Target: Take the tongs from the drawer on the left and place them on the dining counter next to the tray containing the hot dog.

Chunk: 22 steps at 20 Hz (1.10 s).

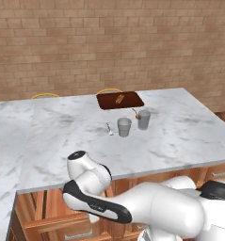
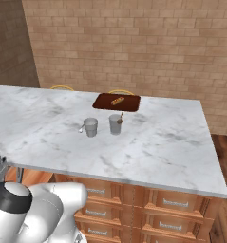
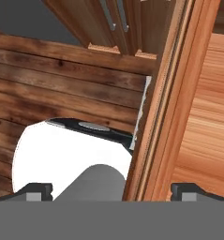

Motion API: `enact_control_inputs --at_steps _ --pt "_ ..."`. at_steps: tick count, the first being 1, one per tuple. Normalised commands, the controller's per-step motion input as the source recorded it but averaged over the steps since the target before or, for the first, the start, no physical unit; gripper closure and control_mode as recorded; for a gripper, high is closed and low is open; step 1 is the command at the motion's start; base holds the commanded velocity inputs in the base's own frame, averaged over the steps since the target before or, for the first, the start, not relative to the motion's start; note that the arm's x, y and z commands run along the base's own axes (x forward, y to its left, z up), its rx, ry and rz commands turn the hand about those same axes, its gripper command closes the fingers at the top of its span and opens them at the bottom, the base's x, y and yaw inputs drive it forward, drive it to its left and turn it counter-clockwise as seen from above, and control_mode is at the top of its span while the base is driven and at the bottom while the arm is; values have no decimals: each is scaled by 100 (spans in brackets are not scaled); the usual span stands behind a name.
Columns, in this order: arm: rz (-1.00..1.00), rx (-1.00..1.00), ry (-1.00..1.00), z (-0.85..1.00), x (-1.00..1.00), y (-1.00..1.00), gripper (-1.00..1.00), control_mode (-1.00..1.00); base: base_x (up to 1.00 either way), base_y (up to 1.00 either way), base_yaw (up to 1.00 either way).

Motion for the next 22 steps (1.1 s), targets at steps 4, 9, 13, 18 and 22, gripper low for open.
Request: enact_control_inputs --at_steps 4,9,13,18,22 --pt "0 15 0 -31 23 3 -100 -100 0 0 0" --pt "0 0 0 -16 16 5 -100 -100 0 0 0" --pt "0 0 0 -18 18 7 -100 -100 0 0 0" --pt "0 0 0 -15 18 8 -100 -100 0 0 0" --pt "0 -2 0 -15 12 12 -100 -100 0 0 0"
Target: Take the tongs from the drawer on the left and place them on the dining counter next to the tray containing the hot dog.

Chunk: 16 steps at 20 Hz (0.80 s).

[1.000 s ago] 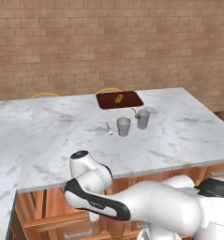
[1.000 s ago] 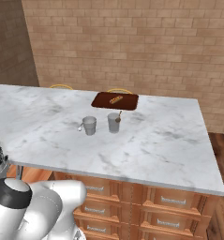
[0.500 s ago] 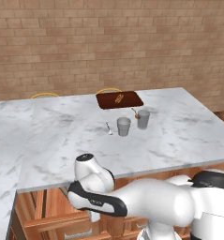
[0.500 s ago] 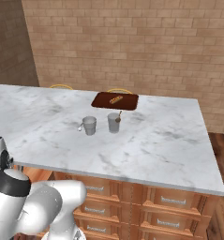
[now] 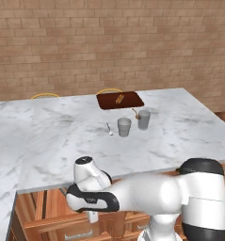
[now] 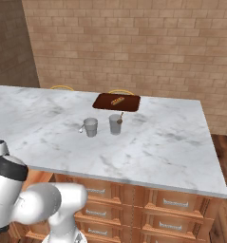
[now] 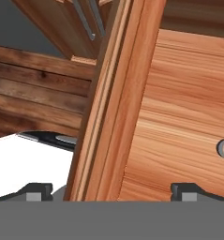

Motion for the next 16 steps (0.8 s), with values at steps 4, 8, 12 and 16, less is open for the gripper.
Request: enact_control_inputs --at_steps 4,8,12,16 --pt "0 -9 0 -16 1 16 -100 -100 0 0 0" --pt "0 -10 0 -14 0 15 -100 -100 0 0 0" --pt "0 -12 4 -6 -2 7 -100 -100 0 0 0" --pt "0 -2 8 -23 -53 -2 -100 -100 0 0 0"
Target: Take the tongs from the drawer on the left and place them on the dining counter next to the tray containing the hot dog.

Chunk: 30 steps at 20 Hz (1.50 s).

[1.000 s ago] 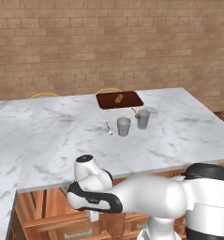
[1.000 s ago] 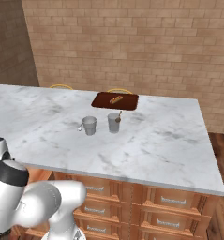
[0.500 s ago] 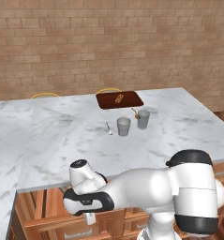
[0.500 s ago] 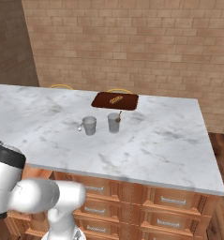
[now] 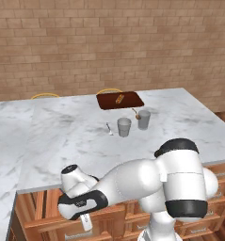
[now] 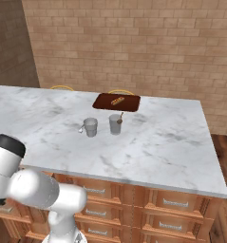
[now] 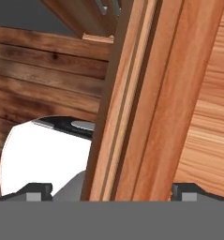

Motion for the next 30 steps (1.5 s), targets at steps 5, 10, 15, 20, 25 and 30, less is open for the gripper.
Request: enact_control_inputs --at_steps 5,10,15,20,25,30 --pt "0 0 0 -29 -100 -35 -100 -100 0 0 0" --pt "0 0 0 -30 -100 -61 -100 -100 0 0 0" --pt "0 0 1 -37 -100 -61 -100 -100 0 0 0" --pt "-8 5 0 21 -100 -37 -100 -100 0 0 0" --pt "-21 5 -1 100 -36 3 -100 -100 0 0 0" --pt "-26 0 -7 100 1 33 -100 -100 0 0 0"
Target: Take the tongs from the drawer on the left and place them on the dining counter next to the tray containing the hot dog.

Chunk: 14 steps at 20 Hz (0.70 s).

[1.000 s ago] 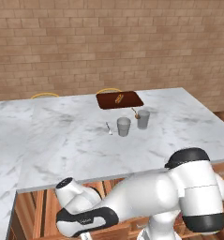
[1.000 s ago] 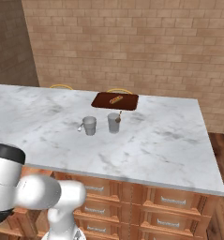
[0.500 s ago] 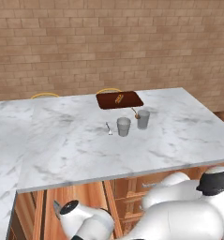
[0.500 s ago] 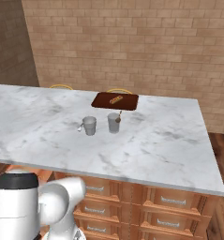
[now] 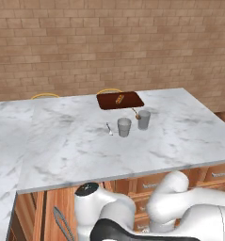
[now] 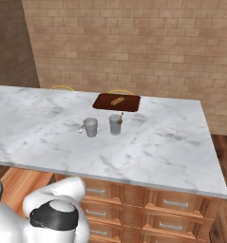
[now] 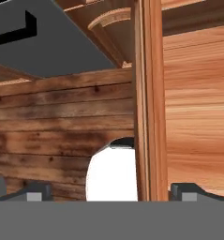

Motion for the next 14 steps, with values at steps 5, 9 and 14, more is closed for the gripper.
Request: enact_control_inputs --at_steps 5,9,14 --pt "-35 -4 -2 100 52 53 -100 -100 0 0 0" --pt "-38 -16 0 51 94 84 -100 -100 0 0 0" --pt "-7 -8 0 0 20 36 -100 -100 0 0 0"
